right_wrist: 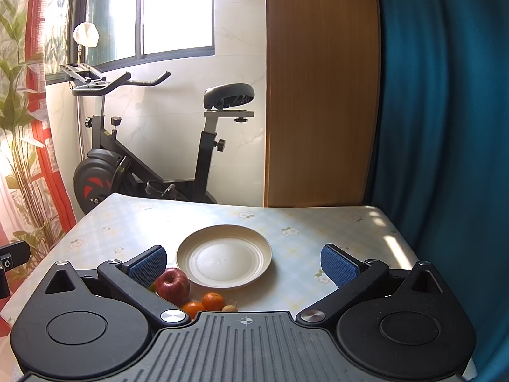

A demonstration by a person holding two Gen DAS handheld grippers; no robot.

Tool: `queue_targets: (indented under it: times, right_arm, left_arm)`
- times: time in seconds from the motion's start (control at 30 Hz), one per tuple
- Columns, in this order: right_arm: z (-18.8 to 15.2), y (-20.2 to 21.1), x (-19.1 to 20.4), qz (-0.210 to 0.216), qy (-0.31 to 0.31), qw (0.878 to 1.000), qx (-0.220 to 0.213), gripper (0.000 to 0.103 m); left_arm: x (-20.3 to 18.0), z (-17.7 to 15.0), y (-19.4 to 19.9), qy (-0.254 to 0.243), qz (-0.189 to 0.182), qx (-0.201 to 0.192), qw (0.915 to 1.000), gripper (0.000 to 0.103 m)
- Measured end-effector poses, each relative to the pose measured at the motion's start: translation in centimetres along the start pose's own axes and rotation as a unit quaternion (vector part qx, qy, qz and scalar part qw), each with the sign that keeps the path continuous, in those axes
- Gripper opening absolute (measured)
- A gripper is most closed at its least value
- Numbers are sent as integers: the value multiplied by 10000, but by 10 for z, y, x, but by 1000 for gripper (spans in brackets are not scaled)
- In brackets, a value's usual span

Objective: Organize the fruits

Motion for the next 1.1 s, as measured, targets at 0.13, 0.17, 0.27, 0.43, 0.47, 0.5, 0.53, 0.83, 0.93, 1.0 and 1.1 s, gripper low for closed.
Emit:
queue_targets:
  times: [0.13,0.17,0.27,0.43,0.47,0.5,0.53,0.83,0.93,1.0,1.1]
  right_arm:
    - [-2,-1,0,3,7,10000,17,103]
    - [-3,-2,1,19,11,10000,23,103]
    - [-5,-7,0,160,-1,9999,23,103]
    - [-15,-24,-8,330,-107,9994,66,103]
    - [-18,-30,-12,349,-120,9993,77,103]
    - [-20,-36,-15,320,-122,9994,99,103]
    - [-23,-41,-17,283,-111,9995,117,103]
    - [-59,-100,-30,-13,70,9989,465,103]
    - [-69,-117,-35,-38,81,9989,464,103]
    - [-74,-126,-38,-86,214,9992,317,103]
    - [-81,-139,-41,87,357,9984,439,103]
  left_arm:
    - [-1,0,-2,-6,-20,31,10000,103]
    - [-1,0,-3,-43,-4,57,10000,103]
    - [-2,0,-10,-270,144,183,9994,103]
    - [1,-2,-29,-437,307,296,9981,103]
    - [1,-2,-34,-444,324,327,9980,103]
    - [1,-3,-39,-457,335,384,9977,103]
    - [1,-5,-44,-494,325,435,9973,103]
    - [-13,-23,-96,-991,154,658,9928,102]
    - [-15,-29,-111,-1115,163,661,9914,99]
    - [-17,-33,-122,-1134,128,679,9911,98]
    - [-20,-34,-134,-1137,-21,689,9911,95]
Point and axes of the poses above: each gripper's, at about its wrist camera, not at the fingertips, and y roughly against the way its jaws point, x to its left, z to its top, the point moved 7 cm from there along -y, roughly the way its jaws point, and after that the axes turned 4 degrees about y, right-handed, at the moved point
